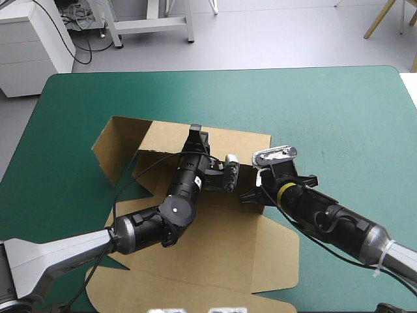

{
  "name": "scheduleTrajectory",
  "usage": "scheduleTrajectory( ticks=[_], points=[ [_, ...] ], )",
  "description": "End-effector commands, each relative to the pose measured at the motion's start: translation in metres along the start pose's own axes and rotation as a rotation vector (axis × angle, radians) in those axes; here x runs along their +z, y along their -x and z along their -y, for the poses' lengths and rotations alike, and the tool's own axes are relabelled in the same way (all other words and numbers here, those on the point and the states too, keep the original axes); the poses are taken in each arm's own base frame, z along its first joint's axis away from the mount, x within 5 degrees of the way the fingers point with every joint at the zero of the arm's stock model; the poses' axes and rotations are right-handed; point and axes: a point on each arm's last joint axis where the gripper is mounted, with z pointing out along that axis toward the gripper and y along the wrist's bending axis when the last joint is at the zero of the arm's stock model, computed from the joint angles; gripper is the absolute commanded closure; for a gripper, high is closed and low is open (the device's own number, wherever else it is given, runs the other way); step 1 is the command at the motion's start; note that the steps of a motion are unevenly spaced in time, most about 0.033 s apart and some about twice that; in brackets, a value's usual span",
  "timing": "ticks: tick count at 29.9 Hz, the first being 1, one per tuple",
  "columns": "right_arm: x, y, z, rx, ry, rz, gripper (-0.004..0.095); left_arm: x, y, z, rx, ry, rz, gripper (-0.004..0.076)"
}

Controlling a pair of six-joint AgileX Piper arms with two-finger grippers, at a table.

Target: Fold the box

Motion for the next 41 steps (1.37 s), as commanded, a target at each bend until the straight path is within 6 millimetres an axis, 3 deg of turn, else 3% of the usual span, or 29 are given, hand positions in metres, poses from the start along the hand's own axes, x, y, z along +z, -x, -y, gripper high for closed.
scheduleTrajectory(
  ticks=[1, 4, 6, 18, 23, 25, 27, 28, 31, 35, 38, 41],
  points=[
    [-0.016, 0.027, -0.001, -0.039, 0.010, 0.120, 0.0920, -0.008, 0.002, -0.021, -0.012, 0.097, 0.032, 0.0469],
    [-0.019, 0.036, 0.008, -0.012, -0.030, 0.139, 0.0921, -0.012, 0.006, -0.024, -0.035, 0.129, 0.033, 0.0298],
    [-0.020, 0.042, 0.015, 0.012, -0.051, 0.154, 0.0922, -0.019, 0.013, -0.025, -0.053, 0.150, 0.036, 0.0250],
    [-0.020, 0.064, 0.070, 0.037, -0.188, 0.167, 0.0922, -0.049, 0.042, -0.024, -0.062, 0.205, 0.087, 0.0251],
    [-0.002, 0.070, 0.083, 0.059, -0.161, 0.060, 0.0922, -0.056, 0.046, -0.024, -0.062, 0.221, 0.085, 0.0252],
    [0.007, 0.075, 0.088, 0.072, -0.151, 0.021, 0.0922, -0.056, 0.047, -0.023, -0.065, 0.216, 0.087, 0.0278],
    [0.013, 0.079, 0.091, 0.077, -0.145, -0.014, 0.0922, -0.057, 0.047, -0.021, -0.072, 0.200, 0.083, 0.0374],
    [0.016, 0.082, 0.093, 0.081, -0.144, -0.033, 0.0922, -0.056, 0.047, -0.020, -0.069, 0.188, 0.076, 0.0436],
    [0.022, 0.089, 0.094, 0.076, -0.146, -0.074, 0.0922, -0.055, 0.045, -0.017, 0.034, 0.117, 0.034, 0.0736],
    [0.026, 0.096, 0.094, 0.082, -0.142, -0.088, 0.0922, -0.054, 0.044, -0.024, 0.062, -0.104, -0.011, 0.0709],
    [0.027, 0.098, 0.092, 0.091, -0.127, -0.085, 0.0922, -0.053, 0.037, -0.047, -0.025, -0.362, -0.024, 0.0709],
    [0.029, 0.098, 0.092, 0.098, -0.120, -0.090, 0.0922, -0.052, 0.021, -0.082, -0.184, -0.569, -0.012, 0.0710]
  ],
)
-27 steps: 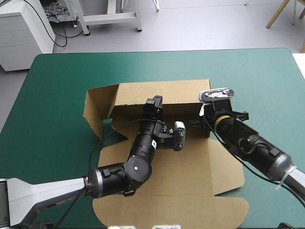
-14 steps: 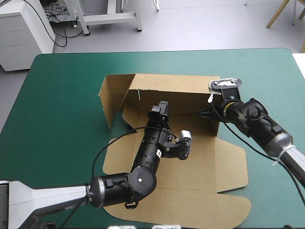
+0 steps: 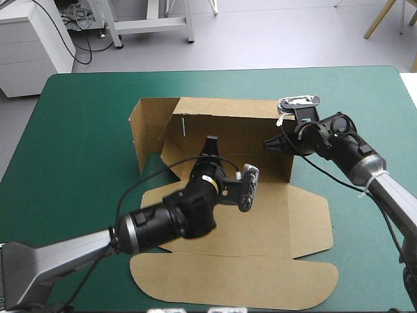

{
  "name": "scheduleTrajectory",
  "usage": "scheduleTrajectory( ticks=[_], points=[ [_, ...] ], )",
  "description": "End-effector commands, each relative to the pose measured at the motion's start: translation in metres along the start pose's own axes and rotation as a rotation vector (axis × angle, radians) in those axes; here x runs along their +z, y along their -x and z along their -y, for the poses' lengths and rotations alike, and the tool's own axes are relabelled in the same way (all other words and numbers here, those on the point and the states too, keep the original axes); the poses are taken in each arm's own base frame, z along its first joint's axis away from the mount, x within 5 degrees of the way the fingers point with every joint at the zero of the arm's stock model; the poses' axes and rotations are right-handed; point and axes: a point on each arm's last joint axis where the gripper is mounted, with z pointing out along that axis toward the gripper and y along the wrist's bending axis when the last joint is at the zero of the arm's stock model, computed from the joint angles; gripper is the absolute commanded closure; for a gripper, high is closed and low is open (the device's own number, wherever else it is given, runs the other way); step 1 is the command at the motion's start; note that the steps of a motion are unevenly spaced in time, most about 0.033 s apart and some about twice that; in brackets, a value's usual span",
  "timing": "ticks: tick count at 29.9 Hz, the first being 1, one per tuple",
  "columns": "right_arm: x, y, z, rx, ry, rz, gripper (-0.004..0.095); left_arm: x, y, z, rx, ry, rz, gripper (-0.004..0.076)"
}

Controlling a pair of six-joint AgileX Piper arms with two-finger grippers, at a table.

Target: Fold the box

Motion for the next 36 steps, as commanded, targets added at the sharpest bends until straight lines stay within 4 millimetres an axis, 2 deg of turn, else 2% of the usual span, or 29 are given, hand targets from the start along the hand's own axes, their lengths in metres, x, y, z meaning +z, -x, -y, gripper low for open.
scheduleTrajectory(
  ticks=[1, 4, 6, 9, 11, 15, 20, 23, 28, 36],
  points=[
    [-0.019, 0.013, 0.001, 0.000, 0.018, 0.094, 0.0922, -0.034, -0.026, -0.051, -0.185, -0.182, 0.078, 0.0710],
    [-0.019, 0.013, 0.001, 0.001, 0.021, 0.098, 0.0922, -0.040, -0.056, -0.083, -0.393, -0.290, 0.085, 0.0710],
    [-0.019, 0.013, 0.001, 0.004, 0.023, 0.098, 0.0922, -0.041, -0.078, -0.103, -0.538, -0.287, 0.101, 0.0710],
    [-0.019, 0.013, 0.000, 0.007, 0.026, 0.095, 0.0922, -0.040, -0.121, -0.129, -0.821, -0.256, 0.088, 0.0710],
    [-0.019, 0.013, 0.000, 0.007, 0.026, 0.095, 0.0922, -0.037, -0.151, -0.140, -0.979, -0.244, 0.074, 0.0710],
    [-0.019, 0.013, 0.000, 0.014, 0.032, 0.094, 0.0922, -0.031, -0.207, -0.147, -1.228, -0.238, 0.043, 0.0710],
    [-0.019, 0.013, 0.000, 0.015, 0.033, 0.091, 0.0922, -0.028, -0.278, -0.144, -1.527, -0.225, 0.057, 0.0710],
    [-0.019, 0.013, 0.000, 0.012, 0.035, 0.091, 0.0922, -0.027, -0.310, -0.135, -1.686, -0.237, 0.091, 0.0710],
    [-0.018, 0.013, -0.001, 0.008, 0.041, 0.089, 0.0922, -0.013, -0.344, -0.109, -1.899, -0.285, 0.113, 0.0710],
    [-0.018, 0.009, -0.002, -0.007, 0.052, 0.050, 0.0922, 0.024, -0.372, -0.055, -2.240, -0.301, -0.024, 0.0710]
  ],
)
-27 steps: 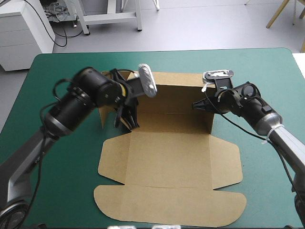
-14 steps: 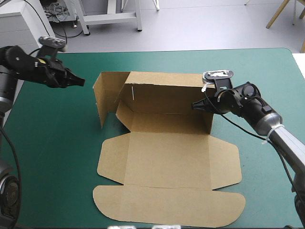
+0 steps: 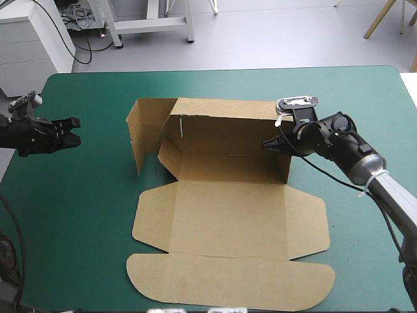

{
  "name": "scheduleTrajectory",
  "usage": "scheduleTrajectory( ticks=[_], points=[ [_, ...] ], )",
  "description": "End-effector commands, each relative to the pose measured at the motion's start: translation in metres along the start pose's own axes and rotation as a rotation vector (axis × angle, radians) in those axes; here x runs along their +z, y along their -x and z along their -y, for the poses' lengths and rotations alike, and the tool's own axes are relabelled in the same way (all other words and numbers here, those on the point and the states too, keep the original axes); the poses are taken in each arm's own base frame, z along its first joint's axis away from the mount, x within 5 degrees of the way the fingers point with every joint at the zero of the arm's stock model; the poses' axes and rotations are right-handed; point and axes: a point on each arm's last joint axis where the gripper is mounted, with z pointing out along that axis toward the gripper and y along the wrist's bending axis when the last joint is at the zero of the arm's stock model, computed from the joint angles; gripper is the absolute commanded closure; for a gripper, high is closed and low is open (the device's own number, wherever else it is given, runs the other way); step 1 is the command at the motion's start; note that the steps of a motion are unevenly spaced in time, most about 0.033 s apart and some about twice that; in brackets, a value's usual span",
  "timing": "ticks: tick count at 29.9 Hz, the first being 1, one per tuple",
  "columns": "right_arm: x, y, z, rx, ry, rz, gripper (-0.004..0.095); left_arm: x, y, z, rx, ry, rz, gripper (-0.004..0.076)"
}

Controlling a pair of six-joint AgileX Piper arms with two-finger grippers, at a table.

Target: Fold the box

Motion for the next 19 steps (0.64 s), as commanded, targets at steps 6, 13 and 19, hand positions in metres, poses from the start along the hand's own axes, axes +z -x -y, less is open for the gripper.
scheduleTrajectory(
  ticks=[6, 13, 19],
  points=[
    [-0.036, 0.023, 0.014, 0.047, 0.040, 0.049, 0.0922, -0.002, -0.008, -0.009, -0.163, -0.028, 0.070, 0.0710],
    [-0.068, 0.035, 0.023, 0.068, 0.111, -0.123, 0.0922, -0.002, -0.008, -0.007, -0.175, -0.046, 0.078, 0.0711],
    [-0.058, 0.029, 0.013, 0.075, 0.226, -0.170, 0.0921, -0.002, -0.008, -0.010, -0.165, -0.023, 0.073, 0.0711]
  ],
)
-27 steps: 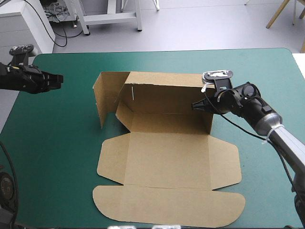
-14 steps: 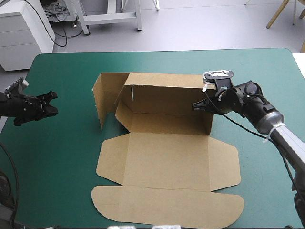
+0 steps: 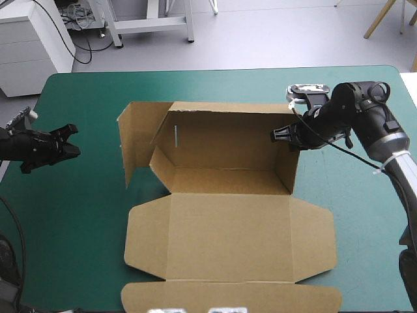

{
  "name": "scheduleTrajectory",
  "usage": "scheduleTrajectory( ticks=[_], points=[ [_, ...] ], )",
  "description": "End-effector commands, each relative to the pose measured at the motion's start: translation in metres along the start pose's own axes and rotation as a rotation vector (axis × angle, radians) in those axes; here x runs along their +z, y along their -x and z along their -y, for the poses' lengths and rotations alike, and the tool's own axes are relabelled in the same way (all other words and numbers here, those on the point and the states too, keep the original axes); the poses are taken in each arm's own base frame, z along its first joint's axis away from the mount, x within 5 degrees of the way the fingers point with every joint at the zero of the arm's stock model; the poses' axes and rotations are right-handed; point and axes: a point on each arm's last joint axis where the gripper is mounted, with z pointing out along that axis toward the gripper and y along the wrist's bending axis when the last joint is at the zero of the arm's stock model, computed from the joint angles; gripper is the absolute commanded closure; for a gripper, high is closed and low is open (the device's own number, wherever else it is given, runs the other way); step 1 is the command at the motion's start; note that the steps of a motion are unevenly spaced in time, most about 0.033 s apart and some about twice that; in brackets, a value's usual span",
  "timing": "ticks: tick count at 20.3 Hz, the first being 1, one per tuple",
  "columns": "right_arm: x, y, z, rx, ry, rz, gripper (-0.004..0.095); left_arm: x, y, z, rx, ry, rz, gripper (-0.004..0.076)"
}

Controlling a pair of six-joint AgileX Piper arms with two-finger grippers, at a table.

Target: Fold the box

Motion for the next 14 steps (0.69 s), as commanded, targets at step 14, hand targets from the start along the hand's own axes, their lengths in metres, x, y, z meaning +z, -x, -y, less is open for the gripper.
scheduleTrajectory(
  ticks=[14],
  points=[
    [0.056, 0.026, 0.019, -0.028, -0.095, -0.063, 0.0919, -0.018, 0.004, 0.014, -0.134, -0.047, 0.086, 0.0734]
  ],
)
